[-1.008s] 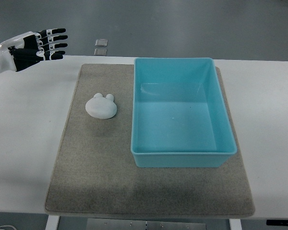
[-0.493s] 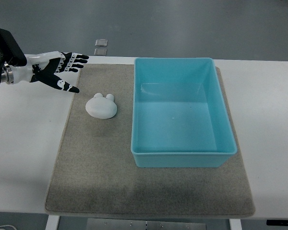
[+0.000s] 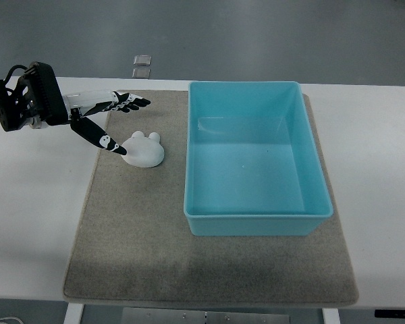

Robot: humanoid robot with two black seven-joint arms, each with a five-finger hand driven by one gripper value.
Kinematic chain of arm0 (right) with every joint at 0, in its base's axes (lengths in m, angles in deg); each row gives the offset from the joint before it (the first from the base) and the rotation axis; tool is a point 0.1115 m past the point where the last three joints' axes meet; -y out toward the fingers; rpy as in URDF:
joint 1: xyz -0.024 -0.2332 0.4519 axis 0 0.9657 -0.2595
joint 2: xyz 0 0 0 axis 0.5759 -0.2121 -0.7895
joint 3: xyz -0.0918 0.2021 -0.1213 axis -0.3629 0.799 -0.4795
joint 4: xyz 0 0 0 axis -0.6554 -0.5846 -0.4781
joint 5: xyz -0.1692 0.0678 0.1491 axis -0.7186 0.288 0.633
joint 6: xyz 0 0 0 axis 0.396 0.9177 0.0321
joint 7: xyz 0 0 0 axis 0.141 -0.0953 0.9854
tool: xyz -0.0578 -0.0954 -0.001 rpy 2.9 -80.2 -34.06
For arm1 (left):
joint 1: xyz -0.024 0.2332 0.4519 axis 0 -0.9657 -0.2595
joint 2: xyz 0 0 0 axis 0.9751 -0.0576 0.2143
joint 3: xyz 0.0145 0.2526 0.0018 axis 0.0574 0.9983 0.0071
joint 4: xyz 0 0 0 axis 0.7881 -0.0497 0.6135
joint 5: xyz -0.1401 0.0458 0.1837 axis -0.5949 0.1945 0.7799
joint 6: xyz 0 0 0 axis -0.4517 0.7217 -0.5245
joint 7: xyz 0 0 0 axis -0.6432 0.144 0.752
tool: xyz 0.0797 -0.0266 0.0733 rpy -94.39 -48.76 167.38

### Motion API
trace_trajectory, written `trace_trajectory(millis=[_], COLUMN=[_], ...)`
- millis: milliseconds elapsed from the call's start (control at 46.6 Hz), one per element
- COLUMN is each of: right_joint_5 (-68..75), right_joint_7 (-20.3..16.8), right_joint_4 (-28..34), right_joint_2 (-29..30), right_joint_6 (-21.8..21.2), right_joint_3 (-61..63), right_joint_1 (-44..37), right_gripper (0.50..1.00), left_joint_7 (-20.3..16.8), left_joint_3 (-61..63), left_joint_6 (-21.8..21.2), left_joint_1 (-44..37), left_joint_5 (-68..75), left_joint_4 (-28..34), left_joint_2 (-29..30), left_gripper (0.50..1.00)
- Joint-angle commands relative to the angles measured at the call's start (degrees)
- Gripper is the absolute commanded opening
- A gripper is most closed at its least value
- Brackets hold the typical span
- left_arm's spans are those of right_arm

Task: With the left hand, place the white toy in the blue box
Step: 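Lower the left hand over the rabbit toy and close fingers around it, then lift the rabbit toy off the mat with the left hand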

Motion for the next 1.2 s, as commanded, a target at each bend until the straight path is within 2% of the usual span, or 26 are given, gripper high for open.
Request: trace_trajectory(millis=[0, 150, 493, 794, 965, 1115, 1180], right_joint_5=[0.0, 0.0, 0.0, 0.0, 0.0, 0.0, 0.0], right_joint_7=[0.01, 0.01, 0.01, 0.01, 0.01, 0.01, 0.01], right_joint_4=[0.0, 0.0, 0.0, 0.0, 0.0, 0.0, 0.0], right_joint_2=[0.0, 0.0, 0.0, 0.0, 0.0, 0.0, 0.0], right_joint_6=[-0.04, -0.04, -0.04, -0.04, -0.04, -0.04, 0.05], right_joint_3=[0.0, 0.0, 0.0, 0.0, 0.0, 0.0, 0.0], right_joint_1=[0.0, 0.0, 0.0, 0.0, 0.0, 0.0, 0.0], right_gripper=[0.936, 0.936, 0.936, 0.936, 0.936, 0.936, 0.936], left_joint_7=[0.1, 0.18, 0.19, 0.01, 0.01, 0.01, 0.01], left_joint_3=[0.59, 2.26, 4.46, 4.64, 4.64, 4.72, 4.72], left_joint_6=[-1.71, -4.7, -9.1, -9.36, -9.36, -9.36, -9.1], left_joint_1=[0.0, 0.0, -0.17, -0.17, -0.17, -0.17, -0.26], left_joint_5=[2.97, 8.95, 21.09, 21.26, 21.35, 21.26, 21.26], left_joint_4=[-0.92, -0.57, 0.3, 0.3, 0.3, 0.13, 0.04], left_joint_2=[-0.52, -3.33, -5.0, -5.0, -5.0, -5.0, -5.0], left_gripper=[0.992, 0.992, 0.988, 0.969, 0.851, 0.705, 0.669])
